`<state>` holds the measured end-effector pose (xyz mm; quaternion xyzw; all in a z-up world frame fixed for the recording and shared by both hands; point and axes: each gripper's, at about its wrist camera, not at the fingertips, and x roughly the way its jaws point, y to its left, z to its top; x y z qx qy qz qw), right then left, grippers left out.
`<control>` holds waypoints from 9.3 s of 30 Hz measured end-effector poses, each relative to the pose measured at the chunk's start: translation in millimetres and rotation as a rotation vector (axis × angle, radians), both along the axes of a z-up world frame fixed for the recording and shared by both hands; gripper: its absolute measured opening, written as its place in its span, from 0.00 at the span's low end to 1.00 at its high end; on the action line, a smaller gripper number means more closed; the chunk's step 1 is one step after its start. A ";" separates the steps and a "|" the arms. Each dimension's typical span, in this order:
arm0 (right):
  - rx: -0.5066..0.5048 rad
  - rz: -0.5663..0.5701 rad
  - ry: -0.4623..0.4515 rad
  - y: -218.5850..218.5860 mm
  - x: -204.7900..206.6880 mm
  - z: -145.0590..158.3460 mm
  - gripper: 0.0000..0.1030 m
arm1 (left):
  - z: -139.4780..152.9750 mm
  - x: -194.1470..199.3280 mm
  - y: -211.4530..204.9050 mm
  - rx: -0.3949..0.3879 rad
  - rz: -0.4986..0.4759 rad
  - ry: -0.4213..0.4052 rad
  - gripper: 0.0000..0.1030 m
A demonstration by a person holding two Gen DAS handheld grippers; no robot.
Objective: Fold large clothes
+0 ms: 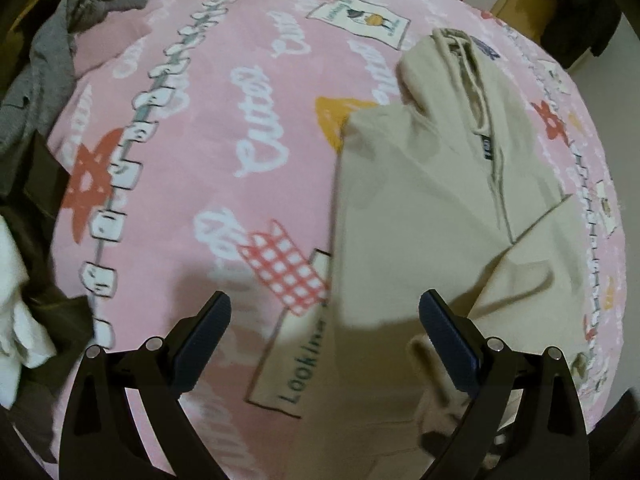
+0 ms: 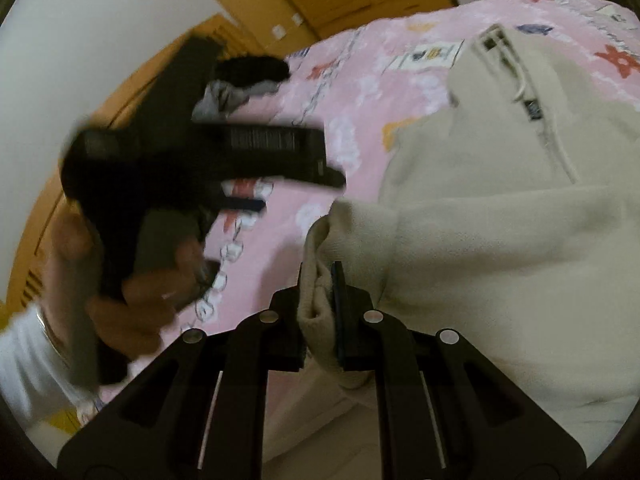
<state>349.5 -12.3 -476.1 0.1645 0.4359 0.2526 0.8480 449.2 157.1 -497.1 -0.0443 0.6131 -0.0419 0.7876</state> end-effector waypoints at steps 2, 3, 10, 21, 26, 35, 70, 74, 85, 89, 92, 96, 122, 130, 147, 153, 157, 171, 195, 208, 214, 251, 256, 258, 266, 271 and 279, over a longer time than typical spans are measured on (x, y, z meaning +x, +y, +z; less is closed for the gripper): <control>-0.065 0.039 -0.024 14.6 -5.5 -12.6 0.10 | 2.4 2.8 3.7 0.004 0.000 -0.001 0.89; -0.115 0.060 -0.039 22.1 -9.1 -21.3 0.10 | 3.9 3.5 4.2 0.006 -0.004 -0.004 0.89; -0.294 0.155 -0.059 45.0 -24.0 -71.2 0.16 | -0.4 0.2 -19.7 0.018 -0.065 0.029 0.89; -0.104 0.103 0.084 -53.1 -36.3 -3.0 0.73 | 0.9 -11.8 -89.1 0.048 -0.213 0.072 0.89; -0.167 -0.052 0.129 -168.2 5.1 33.8 0.77 | -21.4 -21.2 -118.1 0.116 -0.232 0.110 0.89; -0.477 -0.271 0.550 -332.1 201.6 -20.7 0.77 | -82.8 -68.3 -110.4 0.312 -0.147 0.251 0.89; -0.488 -0.406 0.409 -334.4 222.9 -55.9 0.11 | -90.3 -171.6 -40.6 0.205 0.044 0.274 0.51; -0.361 -0.321 0.328 -311.2 177.1 -20.9 0.30 | -73.2 -173.8 -21.2 0.110 0.078 0.259 0.51; -0.149 -0.159 0.393 -250.9 1.3 -35.2 0.60 | -63.2 -119.2 21.7 -0.379 0.232 0.295 0.88; -0.143 -0.166 0.403 -242.1 -26.1 -39.2 0.60 | -81.3 -101.7 6.3 -0.428 0.234 0.326 0.49; -0.131 -0.193 0.410 -246.1 -31.8 -39.5 0.60 | -89.6 -97.1 1.0 -0.435 0.217 0.341 0.35; -0.071 -0.252 0.414 -258.7 -37.1 -31.1 0.60 | -86.9 -96.1 -10.6 -0.394 0.225 0.345 0.05; -0.191 -0.394 0.547 -299.1 -51.9 -57.4 0.60 | -98.1 -98.0 4.4 -0.038 0.183 0.278 0.16; -0.178 -0.746 0.510 -275.0 -34.5 70.0 0.79 | -51.3 -75.6 59.2 -0.031 0.112 0.376 0.64; 0.106 -0.487 0.474 -303.9 220.9 126.4 0.87 | 96.8 172.9 37.5 -0.409 0.205 0.312 0.92; 0.102 -0.298 0.488 -315.4 384.0 67.6 0.87 | 23.7 269.4 -18.1 -0.551 0.292 0.373 0.92; 0.081 -0.217 0.520 -313.4 443.0 20.6 0.87 | -35.4 312.2 -53.0 -0.642 0.343 0.429 0.92; -0.040 0.025 0.614 -287.9 526.9 -93.3 0.87 | -113.4 392.1 -100.5 -0.500 0.451 0.369 0.92; -0.148 -0.013 0.174 -253.0 461.7 -4.0 0.21 | -54.9 358.3 -153.9 -0.550 0.239 0.187 0.15; -0.377 0.094 -0.246 -198.9 274.7 88.6 0.21 | 31.2 182.5 -110.0 -0.649 0.183 -0.074 0.15; -0.400 0.056 -0.245 -198.6 186.0 54.7 0.21 | -4.9 97.2 -111.8 -0.605 0.134 -0.049 0.15; -0.346 -0.040 0.148 -166.9 96.6 23.2 0.84 | -27.1 -42.4 -106.6 -0.326 -0.101 0.025 0.65; -0.313 -0.004 0.293 -153.5 124.0 -28.3 0.30 | -26.0 -32.3 -73.7 -0.457 0.013 0.023 0.69; -0.263 0.000 0.321 -157.1 120.9 -36.3 0.16 | -23.1 -21.9 -50.7 -0.539 0.088 0.005 0.74; -0.231 0.010 0.105 -169.5 87.0 20.1 0.10 | -41.6 52.7 -7.2 -0.629 0.287 0.070 0.75; -0.202 0.028 0.045 -175.4 55.3 48.3 0.10 | -54.1 83.5 -28.1 -0.628 0.281 0.126 0.75; -0.288 0.046 0.113 -174.0 24.2 -1.0 0.10 | -97.3 110.1 -34.5 -0.745 0.360 0.221 0.62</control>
